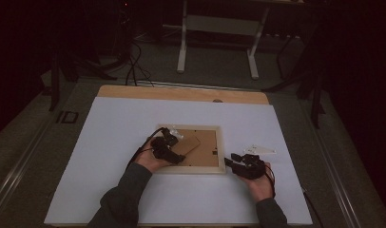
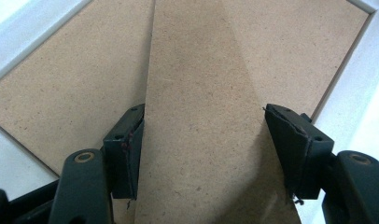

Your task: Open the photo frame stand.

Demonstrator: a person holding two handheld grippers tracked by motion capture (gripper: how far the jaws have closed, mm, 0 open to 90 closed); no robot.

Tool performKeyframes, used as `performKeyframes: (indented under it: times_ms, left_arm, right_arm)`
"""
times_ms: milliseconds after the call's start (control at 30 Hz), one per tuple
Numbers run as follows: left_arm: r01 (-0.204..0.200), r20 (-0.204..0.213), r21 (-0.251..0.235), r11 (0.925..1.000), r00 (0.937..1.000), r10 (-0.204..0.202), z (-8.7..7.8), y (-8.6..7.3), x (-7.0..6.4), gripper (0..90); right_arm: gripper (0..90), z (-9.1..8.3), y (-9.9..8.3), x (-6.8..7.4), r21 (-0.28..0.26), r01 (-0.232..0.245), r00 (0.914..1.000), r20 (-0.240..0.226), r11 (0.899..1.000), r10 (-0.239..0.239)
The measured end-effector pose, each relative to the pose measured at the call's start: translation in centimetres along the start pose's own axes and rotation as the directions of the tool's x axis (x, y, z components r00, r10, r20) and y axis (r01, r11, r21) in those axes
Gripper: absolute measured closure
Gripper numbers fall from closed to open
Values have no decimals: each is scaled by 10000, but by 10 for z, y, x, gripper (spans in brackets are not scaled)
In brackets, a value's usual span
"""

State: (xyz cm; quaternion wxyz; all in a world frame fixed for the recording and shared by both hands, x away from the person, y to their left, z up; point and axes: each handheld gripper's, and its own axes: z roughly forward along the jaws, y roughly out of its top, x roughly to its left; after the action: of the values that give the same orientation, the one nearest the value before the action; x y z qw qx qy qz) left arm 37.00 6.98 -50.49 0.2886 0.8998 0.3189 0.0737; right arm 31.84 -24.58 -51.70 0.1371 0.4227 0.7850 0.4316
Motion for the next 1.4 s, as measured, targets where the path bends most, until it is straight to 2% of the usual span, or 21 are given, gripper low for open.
performKeyframes:
  times_ms: [200, 367, 533, 867, 1067, 1400]
  left_arm:
    - [-81, -135, -20, 10000, 9999, 81, 0, 0, -2, 357]
    - [-176, -214, -10, 9998, 9996, 175, 0, 0, -3, 357]
    - [-246, -350, -90, 9997, 9991, 242, 1, -2, -4, 357]
    - [-397, -629, -114, 9991, 9973, 389, 1, -3, -8, 359]
    - [-431, -751, -207, 9989, 9963, 414, 1, -5, -10, 359]
    - [-536, -963, -341, 9980, 9941, 501, 0, -7, -12, 359]
  right_arm:
    - [582, 0, 3, -2, 68, -151, 9999, 43, 9999, 150]
    - [578, -3, 10, -1, 2, 16, 10000, 27, 10000, -16]
    - [571, -3, 16, -3, 206, 127, 9999, 7, 9997, -127]
    - [565, -5, 28, -6, 210, 178, 9998, 19, 9996, -178]
    - [564, -3, 36, -8, 494, 385, 9992, 61, 9980, -388]
    - [563, 1, 44, -12, 694, 432, 9991, 21, 9967, -434]
